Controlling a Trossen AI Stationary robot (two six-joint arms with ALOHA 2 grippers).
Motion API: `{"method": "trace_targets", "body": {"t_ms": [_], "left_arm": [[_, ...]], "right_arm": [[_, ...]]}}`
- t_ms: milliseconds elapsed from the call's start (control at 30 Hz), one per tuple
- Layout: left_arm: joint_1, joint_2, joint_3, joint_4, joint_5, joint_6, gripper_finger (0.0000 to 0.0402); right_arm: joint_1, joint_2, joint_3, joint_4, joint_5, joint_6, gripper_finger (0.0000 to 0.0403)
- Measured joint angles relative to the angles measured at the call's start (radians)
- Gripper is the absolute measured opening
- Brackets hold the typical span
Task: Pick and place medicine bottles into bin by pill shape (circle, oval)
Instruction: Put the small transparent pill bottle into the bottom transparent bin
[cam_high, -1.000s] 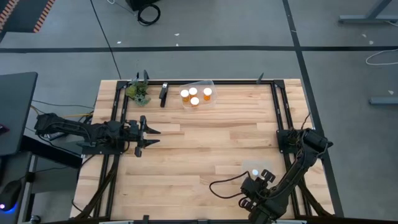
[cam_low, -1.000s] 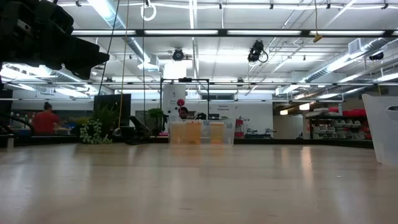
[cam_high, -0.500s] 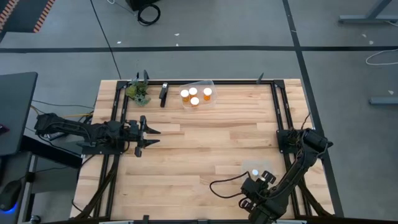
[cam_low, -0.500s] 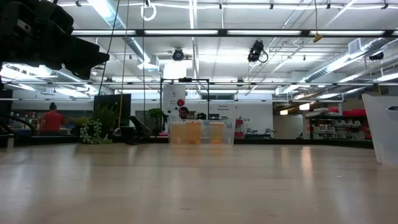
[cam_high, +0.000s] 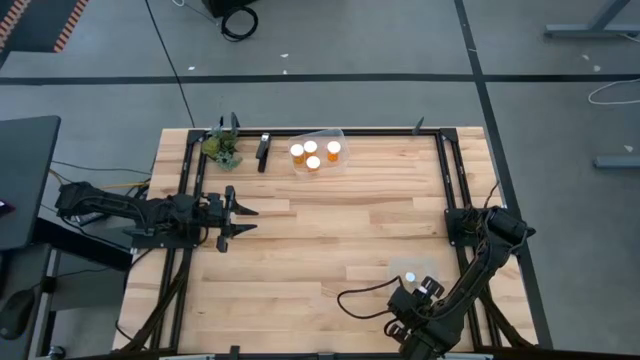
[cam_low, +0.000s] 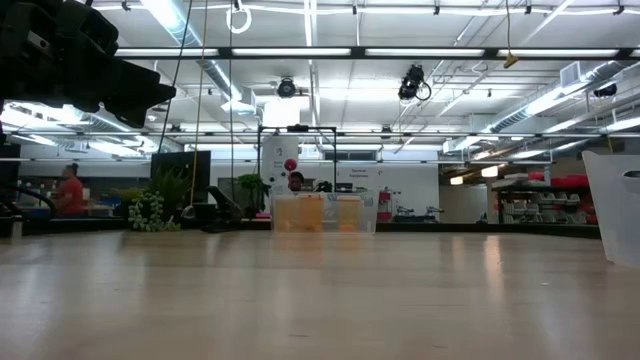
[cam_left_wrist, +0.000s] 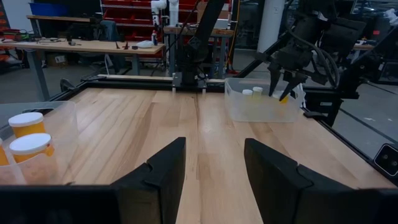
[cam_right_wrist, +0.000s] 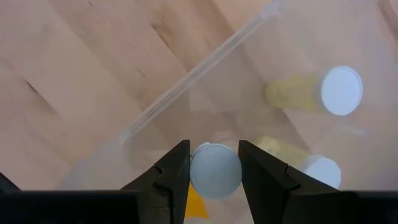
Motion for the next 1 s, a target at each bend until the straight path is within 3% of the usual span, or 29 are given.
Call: {"method": "trace_targets", "body": {"t_ms": [267,700,1000], "left_arm": [[0.0,0.0,0.0,0.0,0.0,0.0,0.0172],[0.0,0.0,0.0,0.0,0.0,0.0,0.0172],[0.0,0.0,0.0,0.0,0.0,0.0,0.0172]], "right_arm": [[0.0,0.0,0.0,0.003,0.001,0.003,0.0135],[0.0,-0.001,-0.009,-0.049,0.165,-0.009,0.0135],[0.0,-0.005,-0.079,0.006,0.157,0.016,0.0136]]}}
